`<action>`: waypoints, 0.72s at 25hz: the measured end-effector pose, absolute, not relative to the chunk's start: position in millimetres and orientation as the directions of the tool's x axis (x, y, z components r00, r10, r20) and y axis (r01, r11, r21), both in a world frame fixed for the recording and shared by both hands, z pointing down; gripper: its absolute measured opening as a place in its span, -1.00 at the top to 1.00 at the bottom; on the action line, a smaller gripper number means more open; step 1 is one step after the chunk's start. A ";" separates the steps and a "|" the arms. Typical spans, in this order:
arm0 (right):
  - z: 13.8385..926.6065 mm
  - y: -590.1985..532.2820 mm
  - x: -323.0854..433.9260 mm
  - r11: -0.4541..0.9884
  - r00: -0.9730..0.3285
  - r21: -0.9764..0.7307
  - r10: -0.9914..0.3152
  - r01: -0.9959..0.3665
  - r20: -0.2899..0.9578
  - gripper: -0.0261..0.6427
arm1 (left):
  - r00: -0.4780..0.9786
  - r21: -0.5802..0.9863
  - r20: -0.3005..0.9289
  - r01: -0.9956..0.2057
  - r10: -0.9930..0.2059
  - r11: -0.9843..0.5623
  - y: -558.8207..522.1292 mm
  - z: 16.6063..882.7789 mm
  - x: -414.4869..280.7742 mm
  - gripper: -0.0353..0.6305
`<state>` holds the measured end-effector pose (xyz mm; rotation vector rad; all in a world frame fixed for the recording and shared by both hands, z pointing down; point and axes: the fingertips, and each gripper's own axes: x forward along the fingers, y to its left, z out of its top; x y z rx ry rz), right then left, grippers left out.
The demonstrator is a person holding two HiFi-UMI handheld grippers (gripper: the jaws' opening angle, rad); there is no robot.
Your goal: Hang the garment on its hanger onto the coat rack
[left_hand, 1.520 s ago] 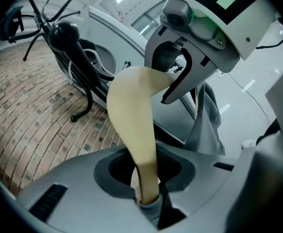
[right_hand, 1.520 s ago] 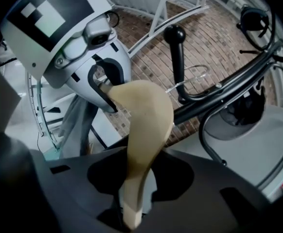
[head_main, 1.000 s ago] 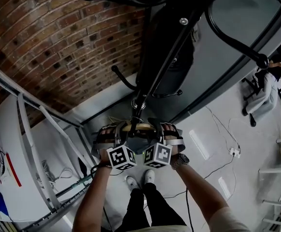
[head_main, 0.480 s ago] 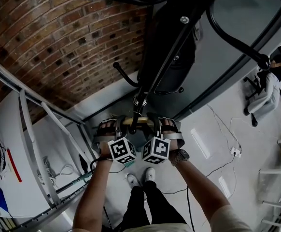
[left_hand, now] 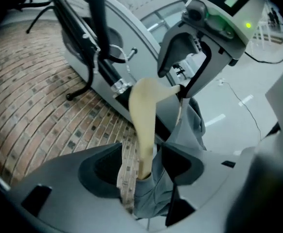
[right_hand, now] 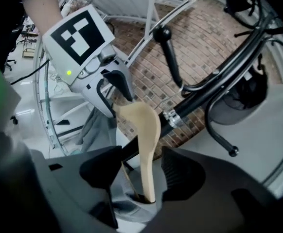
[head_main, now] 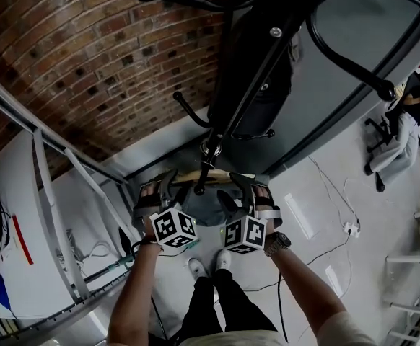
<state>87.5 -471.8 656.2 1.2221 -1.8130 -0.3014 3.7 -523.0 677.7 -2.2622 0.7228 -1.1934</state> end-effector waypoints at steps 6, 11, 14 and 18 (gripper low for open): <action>594.8 -446.5 94.2 0.332 -0.149 0.450 -0.906 -0.829 0.395 0.55 | 0.503 -0.451 0.451 -0.585 -0.737 -0.675 -509.3 621.2 -30.4 0.17; 532.4 -419.2 100.3 0.241 -0.157 0.261 -0.939 -0.935 0.305 0.81 | 0.539 -0.355 0.276 -0.712 -0.796 -0.606 -463.9 552.3 -45.5 0.42; 494.4 -403.5 99.3 0.222 -0.196 0.083 -0.950 -0.972 0.242 0.83 | 0.539 -0.232 0.156 -0.794 -0.827 -0.561 -441.6 503.0 -54.1 0.88; 431.5 -389.5 97.8 0.236 -0.241 -0.066 -0.967 -0.969 0.080 0.83 | 0.563 -0.066 0.034 -0.823 -0.826 -0.564 -421.5 440.2 -54.6 0.88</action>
